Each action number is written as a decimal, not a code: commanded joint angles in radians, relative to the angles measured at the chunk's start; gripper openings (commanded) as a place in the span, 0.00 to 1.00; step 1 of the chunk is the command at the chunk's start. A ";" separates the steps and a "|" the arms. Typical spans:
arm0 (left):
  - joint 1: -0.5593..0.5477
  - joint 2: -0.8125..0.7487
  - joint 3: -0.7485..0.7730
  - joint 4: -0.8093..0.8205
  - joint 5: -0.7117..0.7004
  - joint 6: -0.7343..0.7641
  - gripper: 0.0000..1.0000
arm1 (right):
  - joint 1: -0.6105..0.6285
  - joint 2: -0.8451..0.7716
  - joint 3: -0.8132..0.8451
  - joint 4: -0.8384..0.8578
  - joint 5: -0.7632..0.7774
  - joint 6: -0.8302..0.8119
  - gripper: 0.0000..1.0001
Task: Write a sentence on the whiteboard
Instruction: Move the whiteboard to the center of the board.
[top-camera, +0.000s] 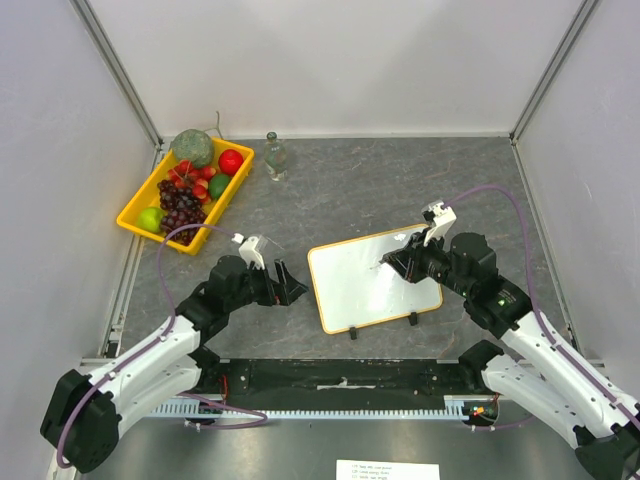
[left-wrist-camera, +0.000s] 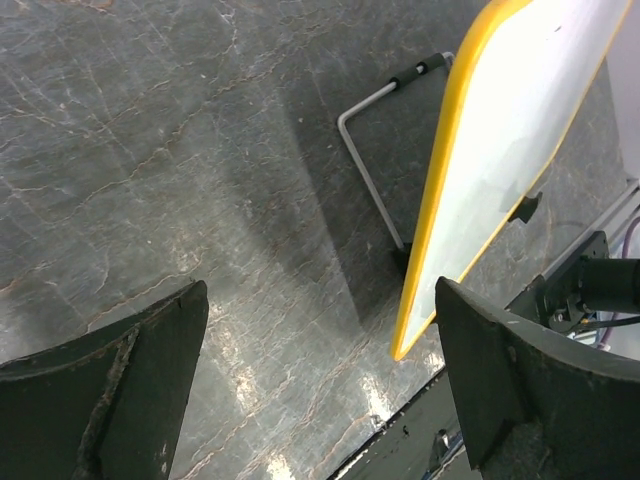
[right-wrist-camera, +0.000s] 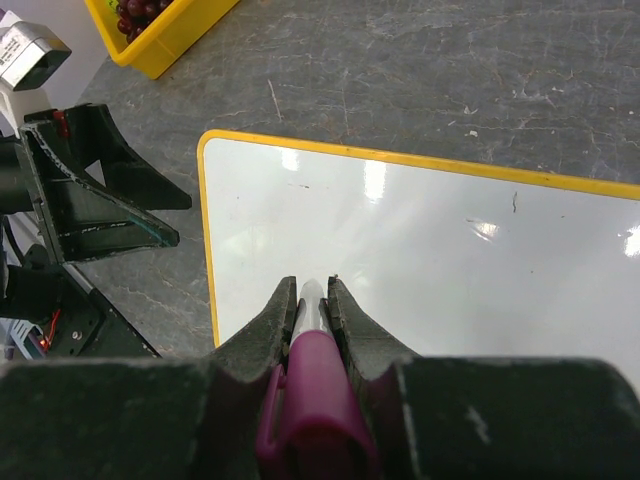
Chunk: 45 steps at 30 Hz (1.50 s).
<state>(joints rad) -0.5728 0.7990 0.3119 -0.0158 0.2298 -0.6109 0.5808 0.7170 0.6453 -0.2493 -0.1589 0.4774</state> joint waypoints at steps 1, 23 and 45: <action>-0.001 0.020 0.013 0.011 -0.041 -0.013 0.99 | 0.007 -0.001 0.005 0.031 0.018 -0.023 0.00; -0.001 0.042 0.004 0.135 0.086 0.033 1.00 | 0.007 0.004 -0.013 0.050 0.025 -0.031 0.00; -0.001 0.026 -0.019 0.139 0.118 0.051 0.97 | 0.007 0.022 -0.029 0.094 0.004 -0.028 0.00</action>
<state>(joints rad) -0.5728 0.8310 0.2977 0.0849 0.3237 -0.6006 0.5808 0.7372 0.6220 -0.2184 -0.1562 0.4660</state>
